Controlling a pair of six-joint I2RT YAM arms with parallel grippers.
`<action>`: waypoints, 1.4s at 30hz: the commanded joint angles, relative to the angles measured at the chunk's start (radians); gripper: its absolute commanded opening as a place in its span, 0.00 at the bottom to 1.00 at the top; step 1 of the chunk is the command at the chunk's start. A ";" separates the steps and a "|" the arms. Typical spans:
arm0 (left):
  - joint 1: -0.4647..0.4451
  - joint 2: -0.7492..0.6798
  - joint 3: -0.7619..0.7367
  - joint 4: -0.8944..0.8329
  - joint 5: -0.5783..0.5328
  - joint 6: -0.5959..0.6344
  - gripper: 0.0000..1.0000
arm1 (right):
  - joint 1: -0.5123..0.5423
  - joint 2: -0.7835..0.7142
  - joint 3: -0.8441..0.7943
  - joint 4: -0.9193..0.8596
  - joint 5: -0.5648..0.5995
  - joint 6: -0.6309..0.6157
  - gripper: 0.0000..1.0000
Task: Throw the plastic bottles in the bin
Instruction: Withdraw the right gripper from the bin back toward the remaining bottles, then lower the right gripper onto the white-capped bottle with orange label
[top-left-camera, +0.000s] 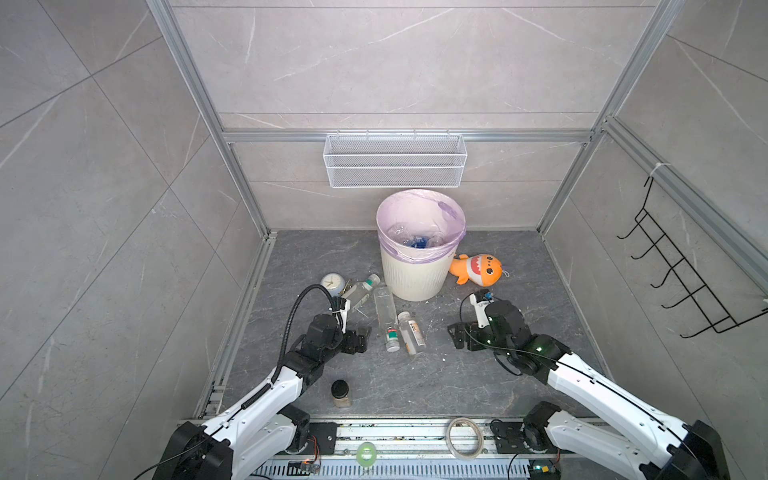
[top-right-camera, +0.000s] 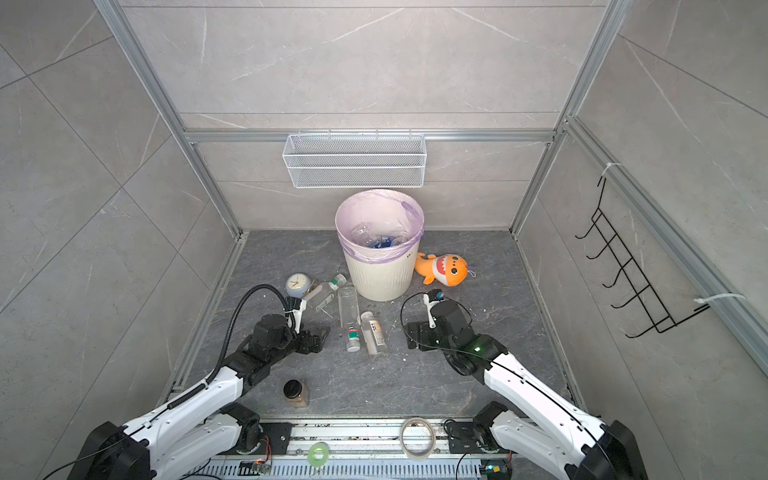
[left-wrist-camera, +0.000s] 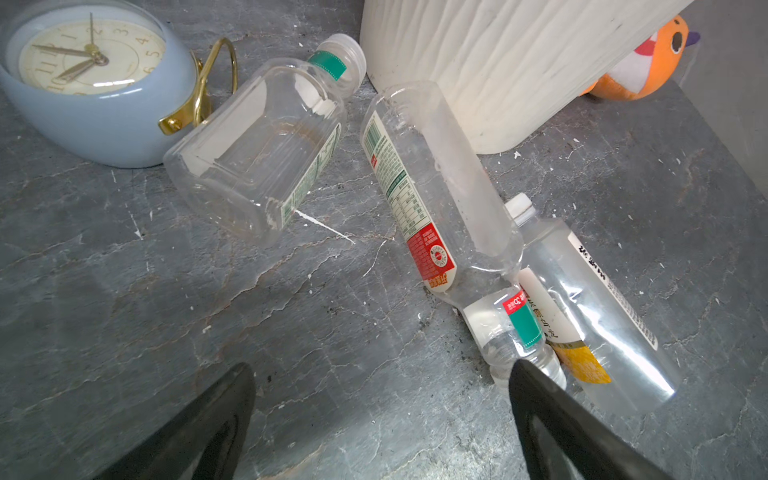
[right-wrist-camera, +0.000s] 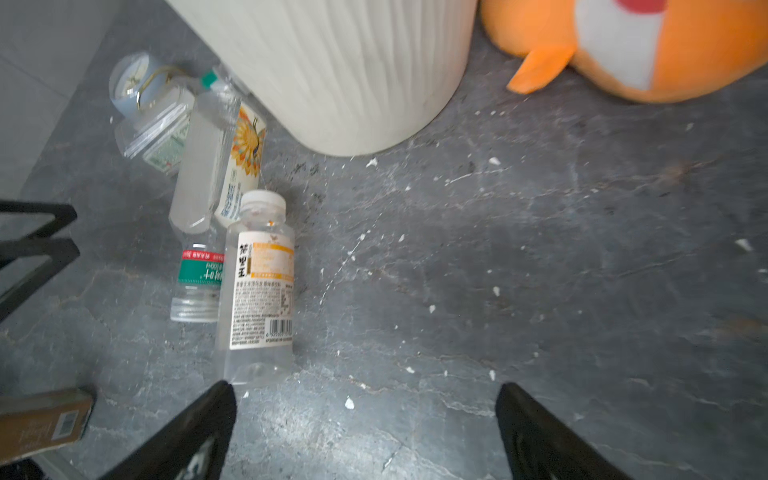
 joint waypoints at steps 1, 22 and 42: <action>0.000 -0.025 0.003 0.062 0.014 0.031 0.97 | 0.057 0.054 0.061 0.010 0.046 0.009 0.99; 0.002 -0.032 -0.002 0.057 -0.029 0.020 0.97 | 0.200 0.395 0.221 0.091 0.089 0.045 0.97; 0.002 -0.002 0.009 0.060 -0.021 0.019 0.96 | 0.258 0.655 0.354 0.089 0.122 0.048 0.90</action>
